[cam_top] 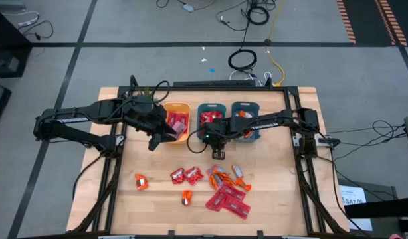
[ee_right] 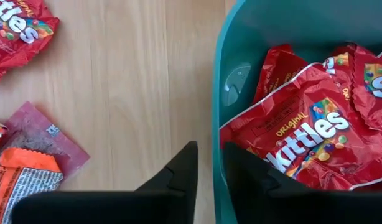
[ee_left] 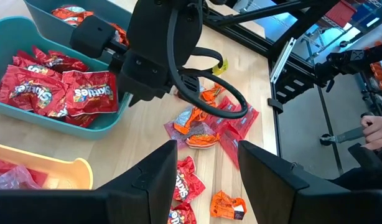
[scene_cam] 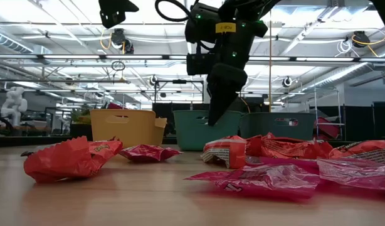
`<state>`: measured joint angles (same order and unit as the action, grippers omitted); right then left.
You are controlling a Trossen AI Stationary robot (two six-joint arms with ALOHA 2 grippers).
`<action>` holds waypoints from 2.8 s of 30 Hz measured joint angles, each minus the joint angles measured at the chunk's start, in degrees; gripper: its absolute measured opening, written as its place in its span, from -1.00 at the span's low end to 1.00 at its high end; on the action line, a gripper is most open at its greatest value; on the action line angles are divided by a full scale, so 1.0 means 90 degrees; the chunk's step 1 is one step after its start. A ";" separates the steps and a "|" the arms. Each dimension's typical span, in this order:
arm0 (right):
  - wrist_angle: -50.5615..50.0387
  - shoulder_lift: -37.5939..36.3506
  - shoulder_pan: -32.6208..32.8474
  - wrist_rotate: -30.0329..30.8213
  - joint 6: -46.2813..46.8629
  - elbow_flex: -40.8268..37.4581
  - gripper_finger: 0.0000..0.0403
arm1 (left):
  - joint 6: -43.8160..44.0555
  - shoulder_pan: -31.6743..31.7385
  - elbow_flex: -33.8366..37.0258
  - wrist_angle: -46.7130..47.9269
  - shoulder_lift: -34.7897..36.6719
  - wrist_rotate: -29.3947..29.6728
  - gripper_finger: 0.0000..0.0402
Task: Sort candy
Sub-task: Adjust the green bin, then put the red candy into the top center green bin
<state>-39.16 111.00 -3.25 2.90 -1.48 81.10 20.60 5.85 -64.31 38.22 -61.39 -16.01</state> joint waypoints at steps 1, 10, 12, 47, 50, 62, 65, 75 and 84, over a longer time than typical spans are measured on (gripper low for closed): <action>-0.0001 -0.0005 -0.0002 0.0000 0.0000 0.0000 -0.63 | 0.0000 0.0000 0.0000 -0.0002 0.0000 0.0000 -0.11; 0.0059 -0.0737 -0.0002 0.0002 0.0256 0.0000 -0.40 | -0.0001 0.0000 0.0000 -0.0002 0.0000 0.0004 -0.11; 0.0135 -0.0997 -0.0002 0.0000 0.0496 0.0000 -0.37 | -0.0002 0.0000 0.0000 -0.0003 0.0000 0.0039 -0.11; 0.3471 0.0794 0.1386 -0.0191 0.1750 0.0010 0.22 | 0.0007 0.0000 0.0000 0.0027 0.0000 0.0308 -0.11; 0.3378 0.1101 0.1458 -0.0189 0.1751 0.0005 0.21 | 0.0010 0.0000 0.0000 0.0037 0.0000 0.0308 -0.11; 0.3207 0.1636 0.1545 -0.0080 0.1746 0.0041 -0.18 | 0.0011 0.0000 0.0000 0.0044 0.0000 0.0308 -0.11; 0.3062 0.1602 0.1528 -0.0106 0.1756 0.0038 -0.59 | 0.0012 0.0000 0.0000 0.0045 0.0000 0.0308 -0.11; 0.2022 0.0324 0.1434 0.0066 0.1730 -0.0026 -0.89 | 0.0010 0.0000 0.0000 -0.0009 0.0000 0.0311 -0.11; 0.1588 -0.1339 0.1098 0.1284 0.1706 -0.0002 -0.93 | 0.0007 0.0000 0.0000 -0.0039 0.0000 0.0313 -0.11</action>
<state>-24.86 98.95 6.64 14.45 13.88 81.08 20.66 5.85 -64.31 37.86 -61.39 -13.19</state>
